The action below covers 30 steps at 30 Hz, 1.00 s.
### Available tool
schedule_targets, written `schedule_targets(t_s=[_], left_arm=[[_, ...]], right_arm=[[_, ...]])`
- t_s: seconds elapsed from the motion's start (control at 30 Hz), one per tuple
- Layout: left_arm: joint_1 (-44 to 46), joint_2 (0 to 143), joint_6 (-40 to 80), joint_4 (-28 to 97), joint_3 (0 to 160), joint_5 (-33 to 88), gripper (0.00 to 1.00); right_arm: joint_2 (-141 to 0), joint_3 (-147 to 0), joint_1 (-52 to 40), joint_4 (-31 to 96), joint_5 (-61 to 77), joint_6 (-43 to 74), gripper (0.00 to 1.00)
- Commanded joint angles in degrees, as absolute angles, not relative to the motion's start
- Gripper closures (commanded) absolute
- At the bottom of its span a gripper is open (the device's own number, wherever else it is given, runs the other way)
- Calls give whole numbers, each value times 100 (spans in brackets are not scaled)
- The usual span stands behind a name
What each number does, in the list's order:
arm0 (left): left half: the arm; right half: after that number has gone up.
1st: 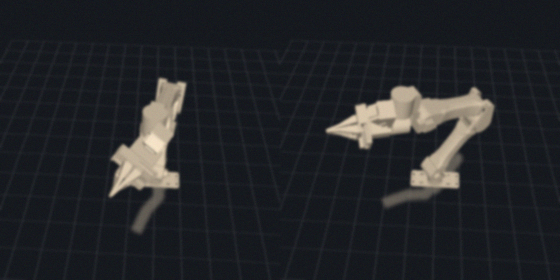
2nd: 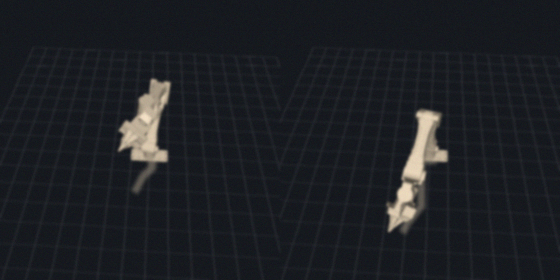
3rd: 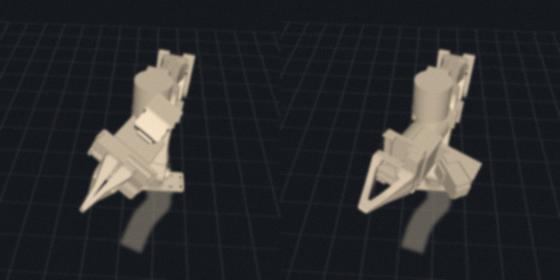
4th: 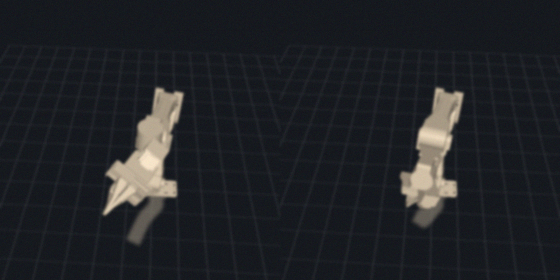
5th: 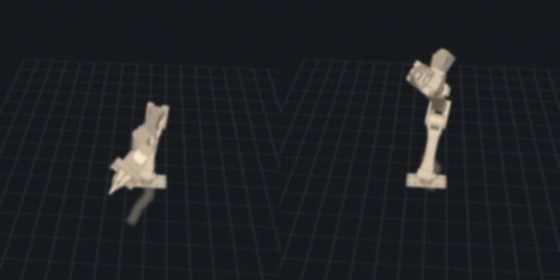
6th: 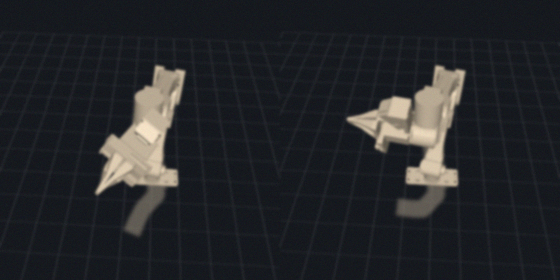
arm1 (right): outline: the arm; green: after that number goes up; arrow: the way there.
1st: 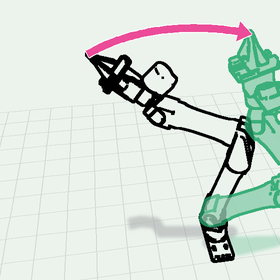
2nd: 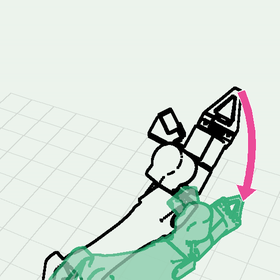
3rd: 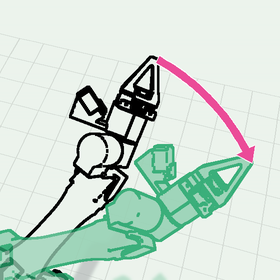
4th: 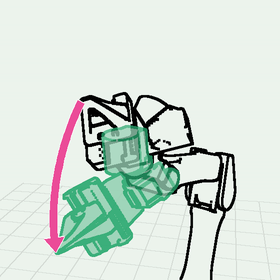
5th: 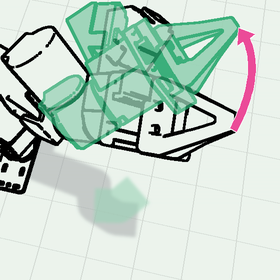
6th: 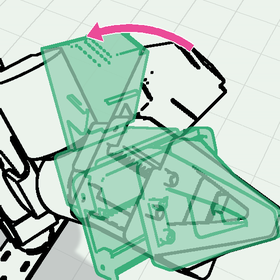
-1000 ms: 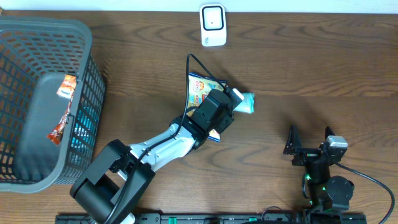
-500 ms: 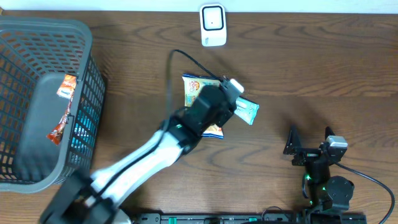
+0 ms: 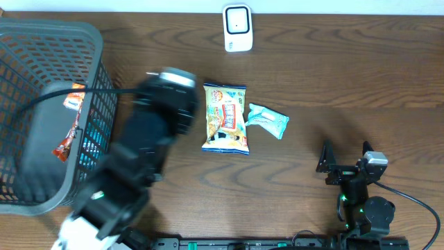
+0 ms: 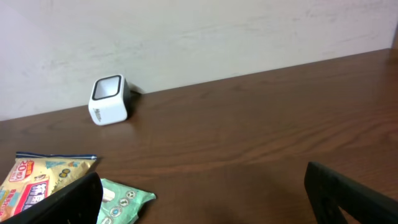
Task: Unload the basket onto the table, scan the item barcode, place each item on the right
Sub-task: 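Release the green pack beside the yellow bag and withdraw left gripper, then reach the left gripper into the basket and grasp the red candy bar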
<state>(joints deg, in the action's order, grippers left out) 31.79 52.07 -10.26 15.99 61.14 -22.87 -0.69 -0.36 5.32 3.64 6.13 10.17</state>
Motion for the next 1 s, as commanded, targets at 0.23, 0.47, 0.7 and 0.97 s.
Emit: schedule_targets(t_s=[0.23, 0.47, 0.7, 0.97], left_arm=[[480, 5223, 268, 2298, 7338, -2598, 21], [-1085, 5732, 1833, 2832, 7352, -2600, 2], [-2443, 6702, 4838, 3999, 7347, -2598, 2], [-2639, 7776, 5349, 4027, 7338, -1994, 2]], right_arm=[[-38, -32, 499, 388, 591, 978, 1], [-38, -32, 499, 388, 591, 978, 1], [-38, -32, 499, 388, 591, 978, 1], [-38, -32, 499, 388, 591, 978, 1]])
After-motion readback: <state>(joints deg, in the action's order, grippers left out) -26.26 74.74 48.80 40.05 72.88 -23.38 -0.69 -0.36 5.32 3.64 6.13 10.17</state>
